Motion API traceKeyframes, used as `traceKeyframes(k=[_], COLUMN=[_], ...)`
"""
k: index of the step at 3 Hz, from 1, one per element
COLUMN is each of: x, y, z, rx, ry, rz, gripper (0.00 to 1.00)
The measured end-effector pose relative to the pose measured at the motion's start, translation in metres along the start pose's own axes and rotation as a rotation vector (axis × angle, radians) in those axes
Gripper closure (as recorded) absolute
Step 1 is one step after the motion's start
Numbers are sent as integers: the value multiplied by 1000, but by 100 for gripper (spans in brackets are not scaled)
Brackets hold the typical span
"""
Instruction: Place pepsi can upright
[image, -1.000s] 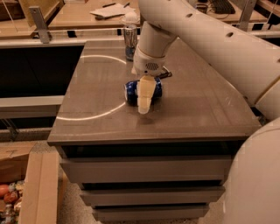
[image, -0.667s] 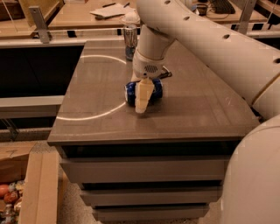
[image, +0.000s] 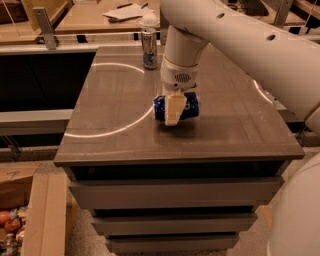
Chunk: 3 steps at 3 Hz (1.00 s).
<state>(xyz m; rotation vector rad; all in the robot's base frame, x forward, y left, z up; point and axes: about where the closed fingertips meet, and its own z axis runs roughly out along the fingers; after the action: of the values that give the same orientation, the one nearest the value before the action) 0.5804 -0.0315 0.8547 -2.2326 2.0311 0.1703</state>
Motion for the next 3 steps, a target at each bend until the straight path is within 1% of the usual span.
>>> traceKeyframes(k=[1,2,3], x=[6,10,13], y=[17,24,23], z=[-38,-52,-65], rx=[69,138,214], ry=[-120,-360,-614], rz=[48,91,100], gripper=[100,100,100])
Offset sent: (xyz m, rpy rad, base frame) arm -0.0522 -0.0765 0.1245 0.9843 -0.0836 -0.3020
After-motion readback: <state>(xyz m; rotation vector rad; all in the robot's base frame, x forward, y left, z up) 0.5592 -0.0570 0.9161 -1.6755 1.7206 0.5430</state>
